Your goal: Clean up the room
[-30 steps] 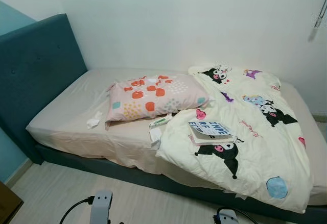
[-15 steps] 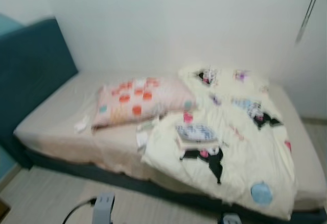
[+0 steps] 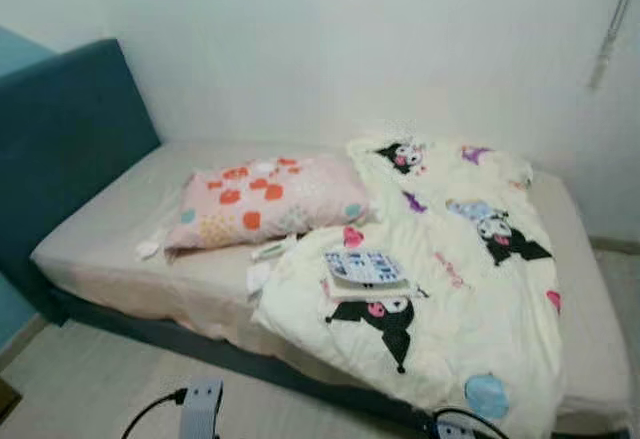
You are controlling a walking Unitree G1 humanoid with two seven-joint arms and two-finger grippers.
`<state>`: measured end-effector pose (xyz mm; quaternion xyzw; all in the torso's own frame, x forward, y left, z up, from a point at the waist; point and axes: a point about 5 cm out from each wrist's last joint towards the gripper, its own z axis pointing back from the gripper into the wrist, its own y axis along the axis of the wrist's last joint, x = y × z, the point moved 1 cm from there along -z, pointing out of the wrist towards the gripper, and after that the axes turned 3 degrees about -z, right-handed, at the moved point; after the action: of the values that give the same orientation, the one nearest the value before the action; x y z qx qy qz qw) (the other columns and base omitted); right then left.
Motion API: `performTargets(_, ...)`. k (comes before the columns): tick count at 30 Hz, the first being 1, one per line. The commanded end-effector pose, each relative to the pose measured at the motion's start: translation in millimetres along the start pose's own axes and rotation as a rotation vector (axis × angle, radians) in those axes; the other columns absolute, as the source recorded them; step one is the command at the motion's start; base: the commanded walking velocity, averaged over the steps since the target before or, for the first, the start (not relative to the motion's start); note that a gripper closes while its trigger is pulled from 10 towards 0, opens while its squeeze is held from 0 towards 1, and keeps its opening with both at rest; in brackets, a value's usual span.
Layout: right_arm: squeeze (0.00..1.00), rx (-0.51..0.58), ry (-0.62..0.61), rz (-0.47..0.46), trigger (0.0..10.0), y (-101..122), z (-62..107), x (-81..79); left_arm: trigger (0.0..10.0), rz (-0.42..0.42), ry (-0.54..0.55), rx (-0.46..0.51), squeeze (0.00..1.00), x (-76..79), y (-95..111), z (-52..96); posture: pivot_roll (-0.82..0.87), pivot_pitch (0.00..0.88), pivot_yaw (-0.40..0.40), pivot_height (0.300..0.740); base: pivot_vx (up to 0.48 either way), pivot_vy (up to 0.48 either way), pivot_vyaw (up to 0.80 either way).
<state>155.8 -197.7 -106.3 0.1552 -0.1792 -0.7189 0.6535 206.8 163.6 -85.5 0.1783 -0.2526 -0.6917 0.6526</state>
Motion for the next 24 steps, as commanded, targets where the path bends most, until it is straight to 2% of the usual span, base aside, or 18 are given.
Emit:
performTargets(1, 0.0, -0.007, 0.017, -0.013, 10.0, -1.3, -0.6, -7.5, 10.0, -0.001, 0.017, -0.008, 0.0, -6.3, -0.7, 1.1, -0.08, 0.024, 0.076, 0.74, 0.0, 0.0, 0.0)
performTargets(10, 0.0, -0.008, 0.017, -0.014, 10.0, -1.5, -0.5, -6.8, 10.0, -0.013, 0.004, -0.011, 0.0, -3.7, -1.2, 0.7, -0.08, 0.025, 0.076, 0.74, 0.0, -0.027, 0.0)
performTargets(24, 0.0, -0.011, 0.011, -0.012, 10.0, -2.5, -0.2, -4.1, 10.0, -0.012, -0.013, -0.016, 0.0, 0.3, -1.7, 0.1, -0.09, 0.021, 0.071, 0.74, 0.0, -0.447, 0.0)
